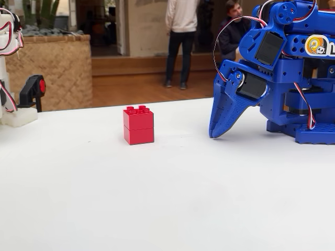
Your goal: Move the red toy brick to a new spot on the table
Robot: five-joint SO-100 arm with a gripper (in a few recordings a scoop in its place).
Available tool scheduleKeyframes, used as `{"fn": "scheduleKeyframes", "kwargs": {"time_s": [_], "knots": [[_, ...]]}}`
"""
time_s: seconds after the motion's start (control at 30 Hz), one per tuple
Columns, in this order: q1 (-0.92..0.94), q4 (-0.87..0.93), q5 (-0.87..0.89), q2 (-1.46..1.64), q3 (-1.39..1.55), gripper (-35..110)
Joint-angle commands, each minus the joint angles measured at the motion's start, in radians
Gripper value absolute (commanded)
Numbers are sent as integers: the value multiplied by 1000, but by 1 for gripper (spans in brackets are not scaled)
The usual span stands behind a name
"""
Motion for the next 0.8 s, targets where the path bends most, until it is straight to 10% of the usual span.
{"fn": "scheduleKeyframes", "kwargs": {"time_s": [0.0,0.77], "knots": [[-186,8,186,46,32,0],[-172,9,179,46,32,0]]}}
